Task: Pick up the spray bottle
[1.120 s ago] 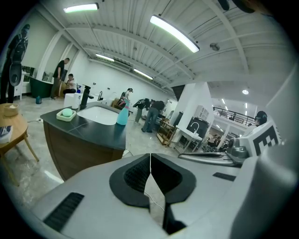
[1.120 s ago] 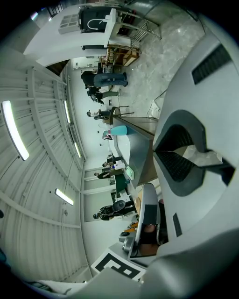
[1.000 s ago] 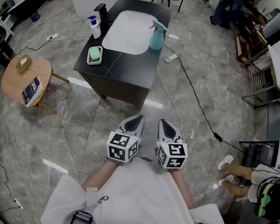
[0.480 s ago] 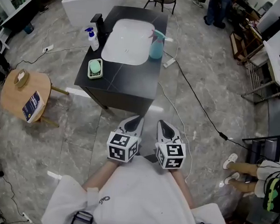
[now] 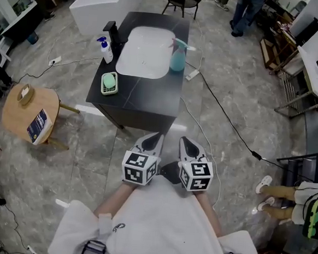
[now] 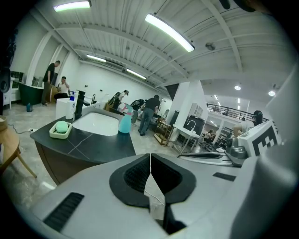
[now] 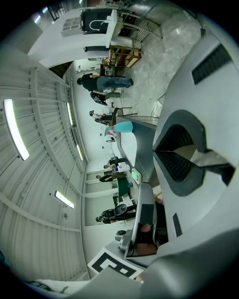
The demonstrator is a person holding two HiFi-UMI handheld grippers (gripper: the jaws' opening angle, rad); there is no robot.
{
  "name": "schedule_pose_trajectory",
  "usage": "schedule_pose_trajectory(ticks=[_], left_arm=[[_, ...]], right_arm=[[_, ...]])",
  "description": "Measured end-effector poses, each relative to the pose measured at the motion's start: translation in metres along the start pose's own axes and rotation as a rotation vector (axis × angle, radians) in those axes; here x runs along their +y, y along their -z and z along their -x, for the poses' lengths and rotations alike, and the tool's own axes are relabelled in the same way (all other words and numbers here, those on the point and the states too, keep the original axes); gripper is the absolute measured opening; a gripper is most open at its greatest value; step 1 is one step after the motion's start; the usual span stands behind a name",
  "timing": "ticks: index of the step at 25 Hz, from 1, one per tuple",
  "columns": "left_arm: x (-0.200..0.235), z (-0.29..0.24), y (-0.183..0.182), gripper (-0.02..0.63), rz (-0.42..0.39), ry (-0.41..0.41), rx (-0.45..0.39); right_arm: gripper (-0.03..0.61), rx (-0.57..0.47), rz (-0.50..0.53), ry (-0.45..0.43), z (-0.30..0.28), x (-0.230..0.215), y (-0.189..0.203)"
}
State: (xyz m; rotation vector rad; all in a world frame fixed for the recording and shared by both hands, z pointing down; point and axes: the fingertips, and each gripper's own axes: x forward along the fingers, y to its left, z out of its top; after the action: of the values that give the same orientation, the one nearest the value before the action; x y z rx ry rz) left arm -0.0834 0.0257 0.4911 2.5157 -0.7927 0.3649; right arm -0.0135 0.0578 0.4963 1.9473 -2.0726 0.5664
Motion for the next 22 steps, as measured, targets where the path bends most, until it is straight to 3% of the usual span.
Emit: schedule_pose_trajectory(ticks=[6,13,22], left_arm=[[-0.01,-0.008,0.01,0.028,-0.053,0.007,0.038],[-0.003,-0.027,0.0,0.028,-0.026,-0.042,0.015],[-0.016,-0.068,-0.023,0.028,-0.024,-0.04,0.006]], right_arm=[[0.026,0.002,-0.038,0.0,-0.001,-0.004,0.009],[0.026,0.002,-0.03,-0.022,-0.011,-0.024,0.005],[0.026,-0.009,-0.032,-0.021,-0.026,-0.071,-0.021]])
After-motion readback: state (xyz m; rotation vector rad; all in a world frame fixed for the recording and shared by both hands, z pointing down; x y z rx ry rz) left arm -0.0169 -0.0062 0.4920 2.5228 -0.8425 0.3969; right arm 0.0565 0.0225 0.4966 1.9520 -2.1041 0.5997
